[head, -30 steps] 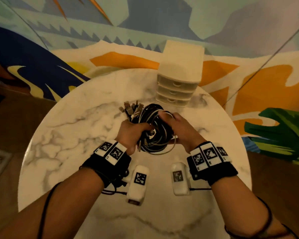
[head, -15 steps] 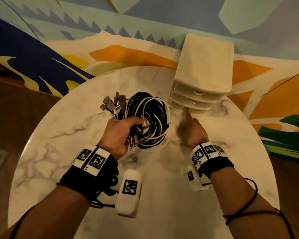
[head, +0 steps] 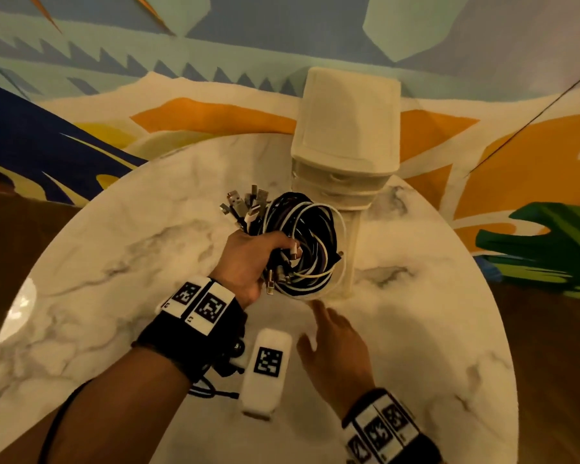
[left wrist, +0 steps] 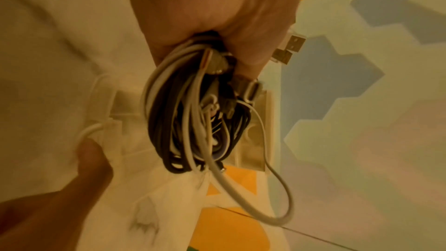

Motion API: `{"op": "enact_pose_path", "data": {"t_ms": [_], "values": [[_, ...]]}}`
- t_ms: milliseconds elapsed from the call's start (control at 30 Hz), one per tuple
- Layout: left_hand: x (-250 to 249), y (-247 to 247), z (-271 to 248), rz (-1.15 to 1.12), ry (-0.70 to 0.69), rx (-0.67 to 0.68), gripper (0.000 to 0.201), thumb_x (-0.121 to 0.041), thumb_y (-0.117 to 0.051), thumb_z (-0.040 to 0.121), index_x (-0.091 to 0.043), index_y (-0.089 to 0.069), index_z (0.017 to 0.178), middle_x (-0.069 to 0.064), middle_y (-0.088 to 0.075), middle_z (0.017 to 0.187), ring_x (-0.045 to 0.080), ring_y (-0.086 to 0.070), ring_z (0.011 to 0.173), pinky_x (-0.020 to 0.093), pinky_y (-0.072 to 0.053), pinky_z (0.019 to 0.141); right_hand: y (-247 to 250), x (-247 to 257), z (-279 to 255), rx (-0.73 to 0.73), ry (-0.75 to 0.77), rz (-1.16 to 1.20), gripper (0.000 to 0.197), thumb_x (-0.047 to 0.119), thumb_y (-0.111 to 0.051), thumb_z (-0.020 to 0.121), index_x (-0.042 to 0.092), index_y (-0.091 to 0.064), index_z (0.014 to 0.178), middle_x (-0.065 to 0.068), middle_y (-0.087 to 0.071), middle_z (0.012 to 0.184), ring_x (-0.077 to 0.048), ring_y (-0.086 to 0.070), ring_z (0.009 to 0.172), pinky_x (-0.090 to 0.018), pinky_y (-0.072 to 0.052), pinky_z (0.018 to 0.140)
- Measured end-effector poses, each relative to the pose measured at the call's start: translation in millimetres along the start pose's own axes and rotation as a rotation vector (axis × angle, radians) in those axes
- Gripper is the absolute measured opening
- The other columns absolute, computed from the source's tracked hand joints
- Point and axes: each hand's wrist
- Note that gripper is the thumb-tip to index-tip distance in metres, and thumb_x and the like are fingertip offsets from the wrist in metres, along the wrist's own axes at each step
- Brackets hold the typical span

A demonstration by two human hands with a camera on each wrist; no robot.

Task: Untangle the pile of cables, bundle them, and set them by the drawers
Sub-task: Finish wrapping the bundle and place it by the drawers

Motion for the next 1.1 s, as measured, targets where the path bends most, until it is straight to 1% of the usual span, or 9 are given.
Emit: {"op": "enact_pose_path", "data": {"t_ms": [133,233,333,400,500,633,867,1000,1100], "values": [[10,-20,9,0.133,0.021,-0.044,0.034,-0.008,-0.074,0.047,0.005,-0.071,0.078,0.027,-0.069,0.085,0.046,-0.067,0.078,0.059,-0.054,0.072,2,-9,-14,0.054,-0.032,0.023,0.061,0.038,-0.046,0.093,0.038,-0.014,0.145,0.009,-0.053,0.125,-0.012,-0.050,0.109,-0.030,-0.044,0.096],[14,-32,19,0.243,-0.067,-0.142,0.022,-0.004,-0.072,0.054,0.004,-0.071,0.074,0.024,-0.069,0.076,0.044,-0.066,0.068,0.053,-0.056,0.060,7,-14,-21,0.063,-0.005,0.014,0.060,0.041,-0.044,0.094,0.039,-0.015,0.146,0.010,-0.052,0.123,-0.010,-0.049,0.108,-0.029,-0.045,0.095],[17,-42,30,0.427,-0.197,-0.196,0.028,-0.015,-0.068,0.056,-0.008,-0.073,0.082,0.013,-0.072,0.082,0.032,-0.069,0.078,0.048,-0.058,0.072,10,-22,-24,-0.225,0.038,0.146,0.054,0.033,-0.052,0.091,0.031,-0.031,0.142,0.008,-0.045,0.127,-0.008,-0.046,0.114,-0.027,-0.045,0.098],[21,-47,31,0.510,-0.228,-0.229,0.035,-0.020,-0.066,0.055,-0.009,-0.071,0.089,0.011,-0.072,0.087,0.029,-0.068,0.083,0.044,-0.057,0.076,11,-26,-16,-0.383,0.040,0.214,0.058,0.031,-0.049,0.094,0.022,-0.026,0.146,0.003,-0.034,0.143,-0.010,-0.033,0.132,-0.026,-0.032,0.108],[27,-52,29,0.515,-0.227,-0.193,0.033,-0.019,-0.069,0.059,-0.006,-0.069,0.090,0.014,-0.071,0.086,0.031,-0.067,0.082,0.046,-0.057,0.076,11,-24,5,-0.263,-0.007,0.195,0.065,0.045,-0.026,0.098,0.018,-0.002,0.152,0.003,-0.004,0.160,-0.008,0.000,0.146,-0.026,-0.011,0.119],[29,-55,25,0.423,-0.092,-0.061,0.019,-0.008,-0.073,0.058,-0.002,-0.070,0.076,0.017,-0.071,0.074,0.031,-0.070,0.068,0.049,-0.059,0.066,8,-30,24,-0.186,-0.008,0.072,0.070,0.053,-0.004,0.091,0.016,0.003,0.151,0.002,0.007,0.159,-0.008,0.021,0.143,-0.033,-0.003,0.121],[28,-58,37,0.428,0.009,-0.025,0.014,-0.010,-0.074,0.068,-0.004,-0.068,0.078,0.014,-0.070,0.076,0.025,-0.068,0.067,0.030,-0.055,0.062,29,-51,48,-0.070,0.092,0.025,0.071,0.056,-0.004,0.085,0.023,0.010,0.146,0.008,0.010,0.157,-0.005,0.019,0.143,-0.032,0.000,0.120],[41,-62,42,0.456,-0.110,-0.078,0.034,-0.020,-0.074,0.061,-0.007,-0.067,0.091,0.010,-0.072,0.085,0.024,-0.069,0.078,0.042,-0.058,0.076,36,-54,56,-0.027,0.100,0.035,0.080,0.055,-0.010,0.079,0.022,0.003,0.150,0.009,0.008,0.156,-0.008,0.010,0.145,-0.039,-0.006,0.120],[46,-66,41,0.470,-0.204,-0.143,0.048,-0.023,-0.072,0.068,-0.012,-0.051,0.110,-0.007,-0.061,0.095,0.013,-0.059,0.084,0.027,-0.049,0.078,40,-54,57,-0.031,0.135,0.114,0.079,0.055,-0.030,0.086,0.031,0.010,0.149,0.008,0.002,0.160,-0.009,0.004,0.147,-0.039,-0.008,0.120]]}}
Point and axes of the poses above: each hand's wrist, its own z-axis towards the middle knuckle, its own y-axis out of the back of the hand, x = y × z
